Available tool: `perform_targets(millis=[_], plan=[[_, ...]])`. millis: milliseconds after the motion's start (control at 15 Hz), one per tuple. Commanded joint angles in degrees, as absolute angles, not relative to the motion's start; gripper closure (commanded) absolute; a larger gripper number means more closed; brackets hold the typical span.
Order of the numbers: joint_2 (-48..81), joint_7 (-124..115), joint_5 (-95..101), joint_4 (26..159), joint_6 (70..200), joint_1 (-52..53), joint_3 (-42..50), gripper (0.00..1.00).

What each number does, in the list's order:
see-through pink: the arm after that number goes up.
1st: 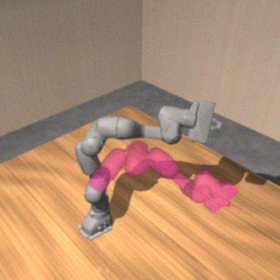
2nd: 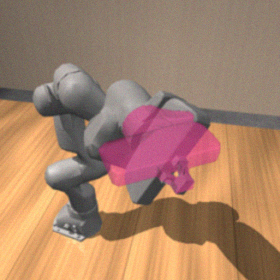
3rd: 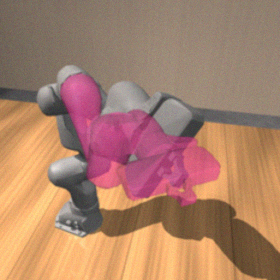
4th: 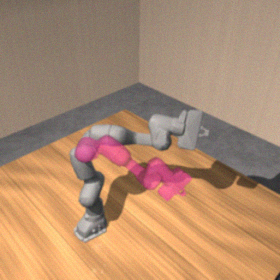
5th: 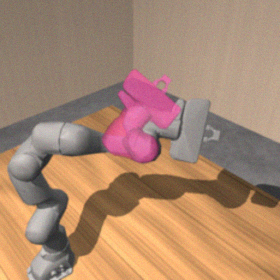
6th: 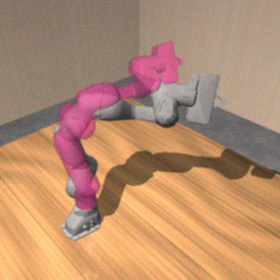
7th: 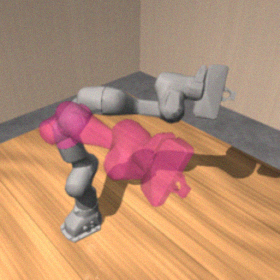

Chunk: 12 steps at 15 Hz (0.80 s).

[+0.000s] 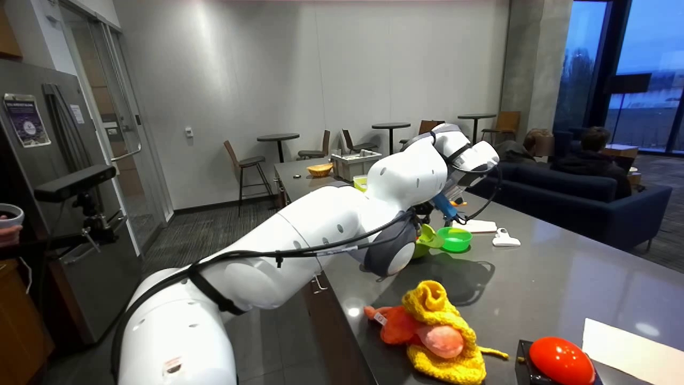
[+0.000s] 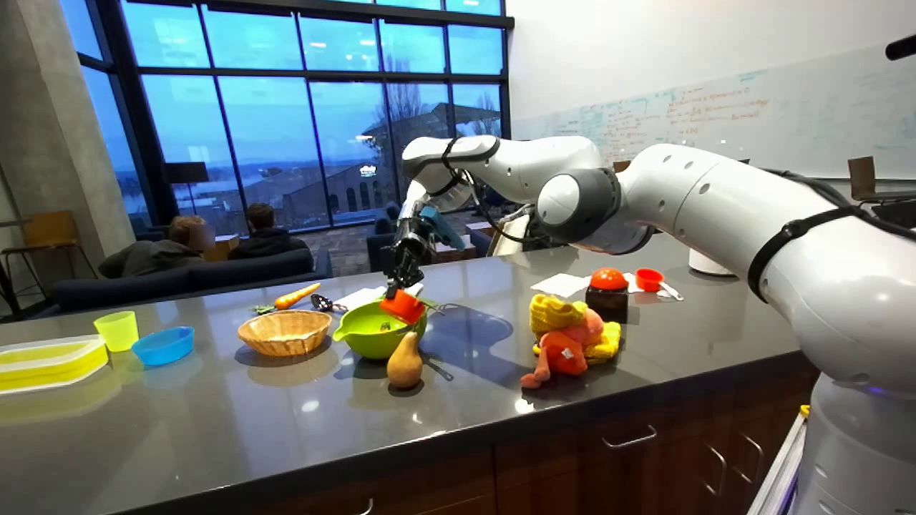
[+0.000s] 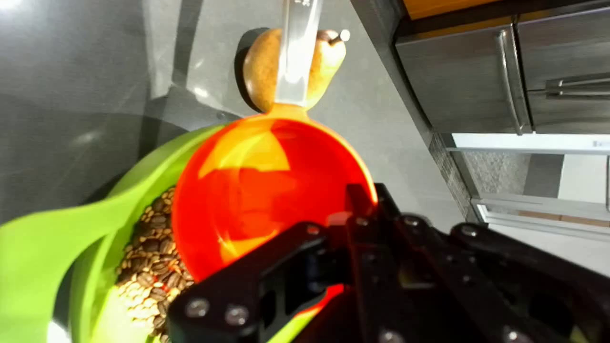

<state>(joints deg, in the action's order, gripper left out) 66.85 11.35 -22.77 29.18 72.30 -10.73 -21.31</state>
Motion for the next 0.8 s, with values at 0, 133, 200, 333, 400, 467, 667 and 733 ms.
perform_targets(millis=[0,133,200,333,400,467,667,733], plan=[[67.8,5.1,-22.7,27.0,73.3,-9.4,-21.1,0.99],[67.8,2.1,-22.3,27.1,72.9,-9.0,-20.9,0.99],[67.9,0.9,-22.1,27.2,72.5,-8.8,-20.8,0.99],[68.0,-1.3,-21.7,27.3,72.0,-8.4,-20.7,0.69],[68.1,-2.0,-21.5,27.2,71.6,-8.4,-20.6,0.65],[68.1,-2.0,-20.8,27.1,71.2,-8.0,-20.3,0.58],[68.1,-2.7,-18.3,27.1,71.0,-6.9,-19.1,0.39],[68.0,-2.8,-17.3,27.0,70.7,-6.6,-18.7,0.33]])
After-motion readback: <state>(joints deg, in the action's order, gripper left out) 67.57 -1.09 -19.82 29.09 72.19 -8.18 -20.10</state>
